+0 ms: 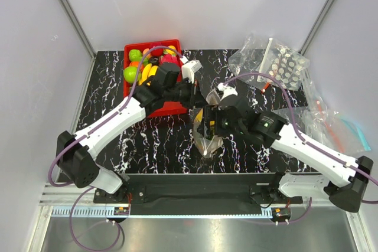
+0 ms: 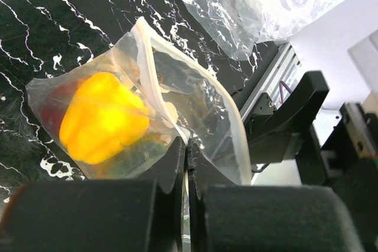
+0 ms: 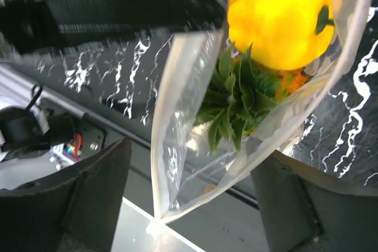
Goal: Place the food in the zip-top bag and seal the zipper
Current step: Zip the zipper food storage bag at the center of the board.
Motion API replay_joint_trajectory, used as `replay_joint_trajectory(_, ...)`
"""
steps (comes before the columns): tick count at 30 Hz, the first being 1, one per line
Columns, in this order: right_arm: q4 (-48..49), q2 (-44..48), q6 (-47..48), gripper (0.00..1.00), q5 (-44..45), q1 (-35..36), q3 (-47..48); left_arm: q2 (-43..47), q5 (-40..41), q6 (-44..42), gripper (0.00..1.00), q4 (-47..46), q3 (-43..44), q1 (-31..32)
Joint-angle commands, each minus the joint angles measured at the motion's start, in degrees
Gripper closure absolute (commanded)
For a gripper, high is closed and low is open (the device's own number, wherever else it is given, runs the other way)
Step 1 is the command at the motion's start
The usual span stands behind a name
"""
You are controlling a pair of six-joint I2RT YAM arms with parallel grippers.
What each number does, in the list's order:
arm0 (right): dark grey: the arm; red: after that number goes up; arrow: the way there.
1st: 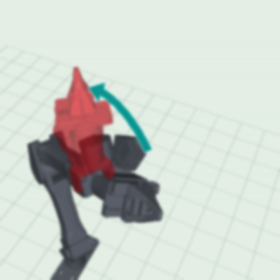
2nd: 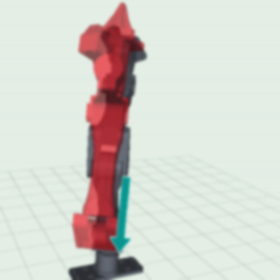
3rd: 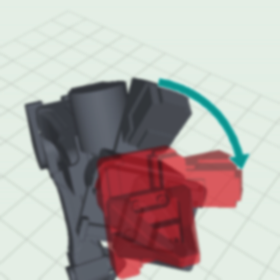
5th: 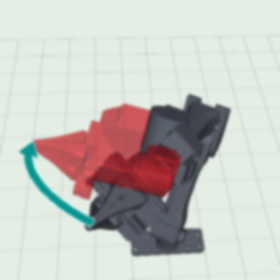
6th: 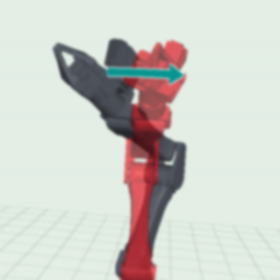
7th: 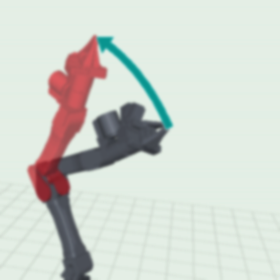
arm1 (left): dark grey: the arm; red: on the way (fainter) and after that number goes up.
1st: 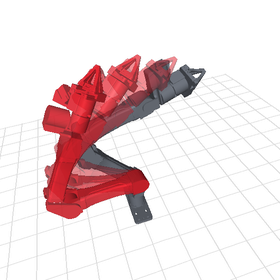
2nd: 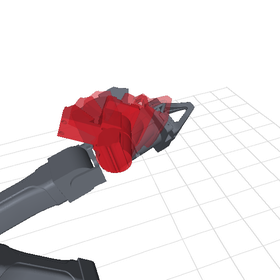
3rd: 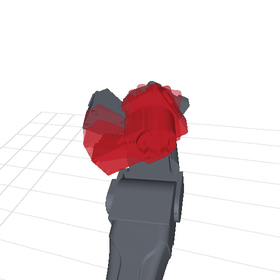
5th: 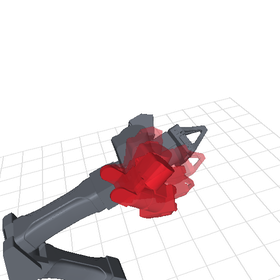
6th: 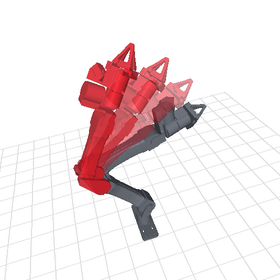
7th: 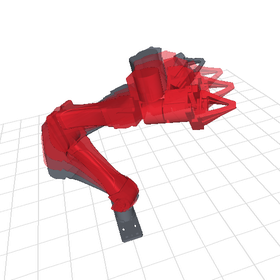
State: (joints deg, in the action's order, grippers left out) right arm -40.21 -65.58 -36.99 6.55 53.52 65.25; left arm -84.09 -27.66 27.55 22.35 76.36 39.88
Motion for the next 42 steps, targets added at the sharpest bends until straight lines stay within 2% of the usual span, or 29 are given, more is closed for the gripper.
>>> replay_joint_trajectory(1,-2.24,-3.49,0.25,0.16,6.01,1.59,5.75,0.51,-1.26,1.89,1.00,-4.94,0.11,-0.24)
replay_joint_trajectory(3,-4.70,-6.21,-0.18,0.19,9.78,2.29,8.39,0.69,-1.26,2.42,1.00,-5.56,-0.07,-0.24)
replay_joint_trajectory(7,-7.07,-8.95,-0.89,0.32,15.07,3.17,10.86,1.47,-0.64,4.79,1.00,-8.27,-1.91,-0.15)
replay_joint_trajectory(8,-7.43,-9.30,-0.80,0.48,16.12,3.09,11.38,1.65,-0.29,5.14,0.99,-8.63,-2.26,-0.15)
replay_joint_trajectory(10,-7.96,-9.92,-1.06,0.62,16.74,3.17,11.74,2.35,0.76,5.50,0.95,-9.78,-2.96,0.02)
replay_joint_trajectory(11,-8.05,-9.92,-1.15,0.77,17.09,3.17,11.74,2.79,1.20,5.41,0.88,-9.87,-3.58,0.02)
replay_joint_trajectory(13,-7.61,-9.04,-1.41,0.90,17.80,3.17,10.95,3.93,2.69,4.27,0.77,-9.61,-4.02,0.02)
replay_joint_trajectory(14,-7.17,-8.60,-1.68,0.96,18.15,3.17,10.69,4.37,3.13,3.74,0.57,-9.34,-4.28,-0.06)
replay_joint_trajectory(15,-6.99,-7.64,-1.94,1.00,18.59,3.26,10.42,4.90,4.18,3.22,0.47,-9.08,-4.37,0.02)
replay_joint_trajectory(18,-6.03,-6.32,-2.55,1.00,18.50,3.17,9.37,8.76,7.77,0.41,0.20,-9.07,-6.13,0.02)
replay_joint_trajectory(22,-5.24,-5.61,-3.70,1.00,18.33,3.26,8.40,18.67,13.85,-2.49,0.07,-11.27,-11.75,0.38)
replay_joint_trajectory(27,-2.95,-4.56,-5.63,1.00,18.77,3.26,7.26,26.25,13.78,-5.40,0.06,-14.60,-18.68,2.04)
replay_joint_trajectory(32,-0.67,-2.54,-8.70,1.00,21.22,3.17,5.41,35.04,15.52,-6.37,0.06,-21.46,-31.69,7.83)
replay_joint_trajectory(37,1.18,-0.51,-13.19,1.00,22.98,3.26,2.96,40.14,21.41,-6.90,0.06,-29.90,-41.36,16.27)
replay_joint_trajectory(42,3.03,1.51,-16.00,1.00,23.86,3.17,0.76,43.48,31.42,-9.52,0.06,-36.99,-50.31,23.82)
